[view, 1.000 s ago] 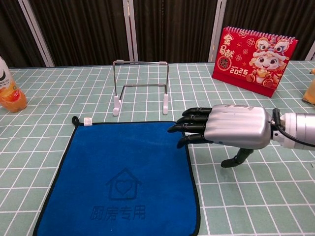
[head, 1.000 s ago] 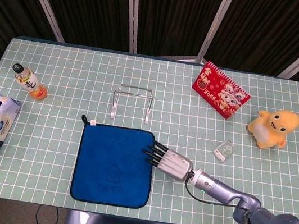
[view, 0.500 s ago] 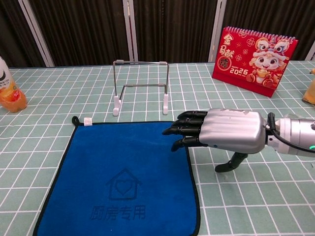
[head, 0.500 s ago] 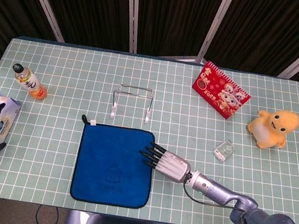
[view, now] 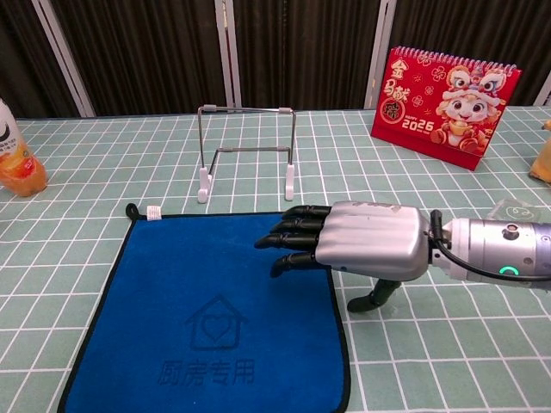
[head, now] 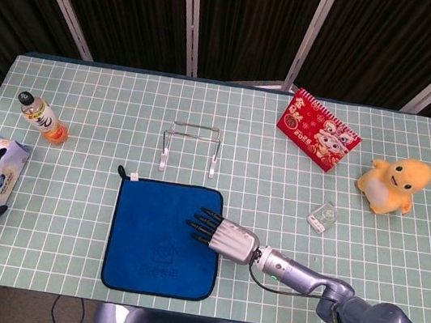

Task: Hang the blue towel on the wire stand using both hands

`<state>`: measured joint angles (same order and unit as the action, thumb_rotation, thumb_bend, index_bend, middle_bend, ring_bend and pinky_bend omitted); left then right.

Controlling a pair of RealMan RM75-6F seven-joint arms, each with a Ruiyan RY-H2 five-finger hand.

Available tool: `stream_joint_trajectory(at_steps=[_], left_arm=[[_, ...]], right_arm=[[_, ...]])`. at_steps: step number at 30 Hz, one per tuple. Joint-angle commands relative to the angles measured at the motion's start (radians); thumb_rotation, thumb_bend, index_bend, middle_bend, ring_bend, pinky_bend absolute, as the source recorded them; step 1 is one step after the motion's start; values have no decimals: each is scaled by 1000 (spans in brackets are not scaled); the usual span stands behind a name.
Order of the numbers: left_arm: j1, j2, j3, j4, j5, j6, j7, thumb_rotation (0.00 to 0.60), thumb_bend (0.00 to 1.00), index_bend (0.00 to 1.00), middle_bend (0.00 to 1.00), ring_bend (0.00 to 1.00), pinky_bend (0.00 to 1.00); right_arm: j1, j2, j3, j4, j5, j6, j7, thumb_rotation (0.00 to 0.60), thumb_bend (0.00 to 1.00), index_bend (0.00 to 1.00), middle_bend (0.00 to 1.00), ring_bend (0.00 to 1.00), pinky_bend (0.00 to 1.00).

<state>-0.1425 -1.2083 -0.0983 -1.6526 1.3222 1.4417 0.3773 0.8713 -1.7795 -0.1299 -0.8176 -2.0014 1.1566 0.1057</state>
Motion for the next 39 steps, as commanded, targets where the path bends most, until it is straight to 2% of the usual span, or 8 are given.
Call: stream_joint_trajectory(at_steps=[1,19,23,26,28,31,35,39], left_arm=[[0,1,0,1,-1,0,-1,600,27,0,0,0,0],[-4,2,1,2,-9,-5,-3,600,28,0,0,0,0],[-4,2,2,3,-10,-6,-3,600,28,0,0,0,0],[-6,2,1,5,-12,-10,-6,600,28,0,0,0,0],[-8,3,2,6,-15,-14,-6,600,28,0,0,0,0],[-14,6,5,5,-14,-26,1,600,26,0,0,0,0],[-52,9,29,33,59,-83,-47,600,27,2,0,0,0],[-114,-4,66,115,196,-142,-135,600,31,129,0,0,0]], right_arm=[[8,-10,5,3,10,-9,-6,600,238,172,0,0,0],[44,-53,29,-4,65,-19,3,600,267,208,0,0,0],[49,-57,31,-9,73,-21,12,600,404,415,0,0,0],[51,-58,28,-15,81,-20,30,600,519,615,0,0,0],[48,-59,28,-21,90,-15,47,600,560,679,0,0,0],[39,-57,29,-37,107,-8,69,600,591,596,0,0,0],[27,-39,29,-67,119,6,58,600,597,603,0,0,0],[21,-24,27,-94,124,10,30,600,597,606,0,0,0]])
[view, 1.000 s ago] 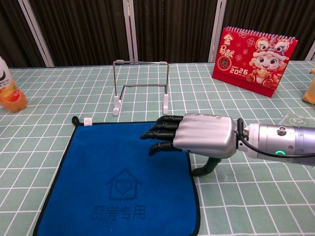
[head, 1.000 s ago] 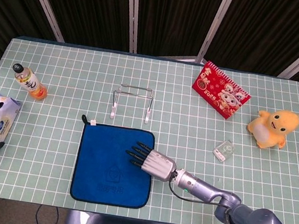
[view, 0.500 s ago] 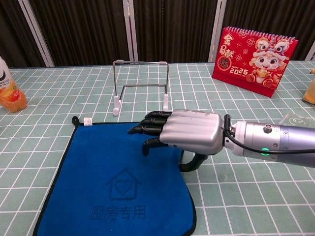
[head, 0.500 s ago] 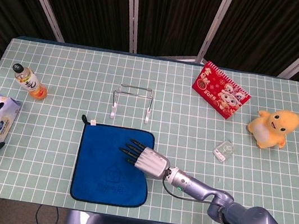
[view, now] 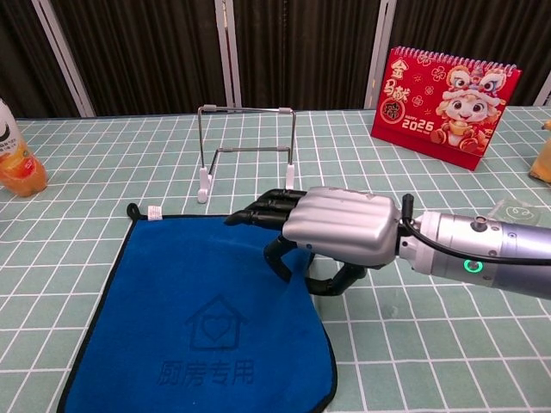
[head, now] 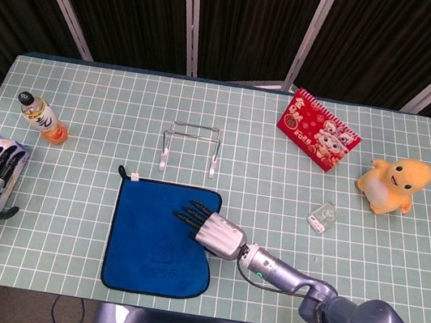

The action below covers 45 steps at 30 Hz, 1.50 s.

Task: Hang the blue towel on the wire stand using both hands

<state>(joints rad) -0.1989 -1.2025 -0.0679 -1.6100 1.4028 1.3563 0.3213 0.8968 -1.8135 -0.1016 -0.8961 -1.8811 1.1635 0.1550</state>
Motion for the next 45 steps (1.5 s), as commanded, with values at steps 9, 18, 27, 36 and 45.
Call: stream_joint_trajectory(at_steps=[9,18,27,36,45], left_arm=[[-246,-124,128,349,449,-121,-326,600,40,398,0,0,0],[-346,-297,199,683,628,-18,-490,600,43,411,0,0,0],[-347,-399,225,859,619,34,-566,600,44,417,0,0,0],[-374,-448,238,929,587,19,-580,600,46,417,0,0,0],[-402,-488,249,970,562,7,-598,600,46,413,0,0,0]], right_arm=[[-15,42,17,-100,40,-18,-86,600,590,619,0,0,0],[-25,69,46,-166,86,-34,-112,600,589,621,0,0,0],[-31,88,47,-197,101,-50,-125,600,590,622,0,0,0],[-35,87,44,-203,103,-57,-132,600,589,624,0,0,0],[-38,95,55,-210,117,-61,-129,600,589,629,0,0,0]])
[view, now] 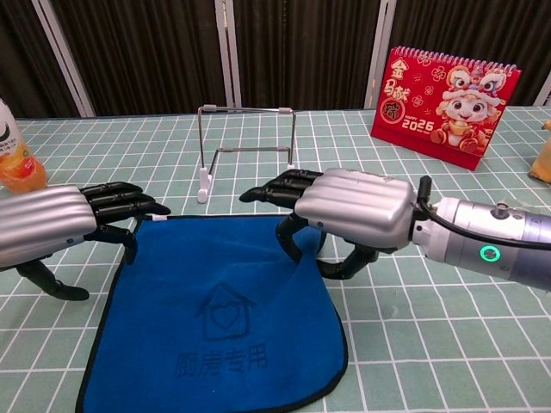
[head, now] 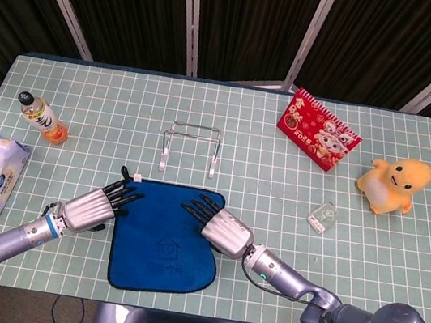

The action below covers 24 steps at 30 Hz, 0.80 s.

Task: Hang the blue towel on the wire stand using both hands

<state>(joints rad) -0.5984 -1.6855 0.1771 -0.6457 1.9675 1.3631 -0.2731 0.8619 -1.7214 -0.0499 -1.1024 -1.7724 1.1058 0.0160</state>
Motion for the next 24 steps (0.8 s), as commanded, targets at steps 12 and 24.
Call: stream_joint_trajectory(at_steps=[12,24], left_arm=[[8,-95,22,136,-23,66,-86,600,49,487,0,0,0],[2,-172,30,269,-55,87,-167,600,47,434,0,0,0]], right_arm=[[-24,8,19,-43,59,-17,61,600,591,628,0,0,0],[-38,12,20,-50,71,-23,74,600,592,630,0,0,0]])
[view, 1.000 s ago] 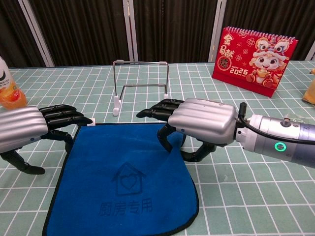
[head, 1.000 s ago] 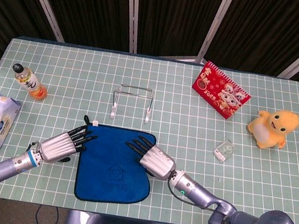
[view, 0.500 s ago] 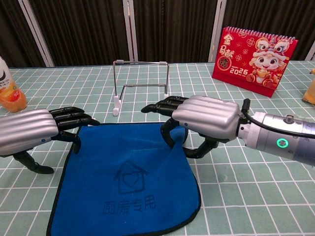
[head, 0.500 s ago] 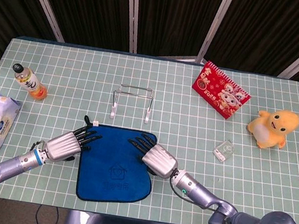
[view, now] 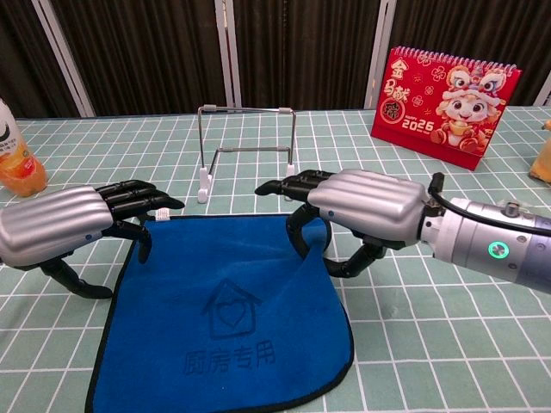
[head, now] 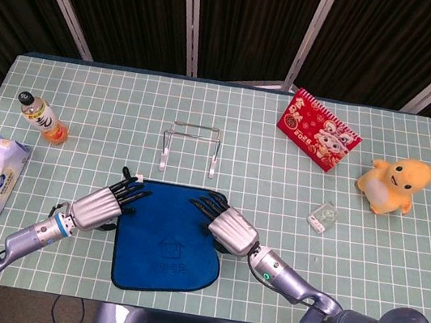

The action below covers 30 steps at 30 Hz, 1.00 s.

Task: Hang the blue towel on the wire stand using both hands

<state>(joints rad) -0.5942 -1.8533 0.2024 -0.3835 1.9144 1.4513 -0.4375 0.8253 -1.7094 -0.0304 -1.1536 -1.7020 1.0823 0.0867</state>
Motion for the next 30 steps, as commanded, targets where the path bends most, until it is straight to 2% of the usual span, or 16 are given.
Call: stream_joint_trajectory(at_steps=[1,13,20,25,30], left_arm=[[-3,-6,7,9,-3,-2,-4,600,47,432,0,0,0],[-11,-32,24,30,-18,-15,-24,600,53,412,0,0,0],[-15,-46,31,41,-22,-13,-33,600,195,424,0,0,0],[-16,-51,35,48,-24,-10,-37,600,218,433,0,0,0],[-15,-56,40,54,-29,-8,-44,600,344,452,0,0,0]], right_arm=[[-2,1,1,1,1,1,5,600,593,630,0,0,0],[-14,8,3,4,10,2,20,600,596,630,0,0,0],[-16,15,3,6,8,3,30,600,597,629,0,0,0],[-16,18,4,5,7,4,31,600,597,630,0,0,0],[-19,22,2,4,7,2,28,600,597,630,0,0,0]])
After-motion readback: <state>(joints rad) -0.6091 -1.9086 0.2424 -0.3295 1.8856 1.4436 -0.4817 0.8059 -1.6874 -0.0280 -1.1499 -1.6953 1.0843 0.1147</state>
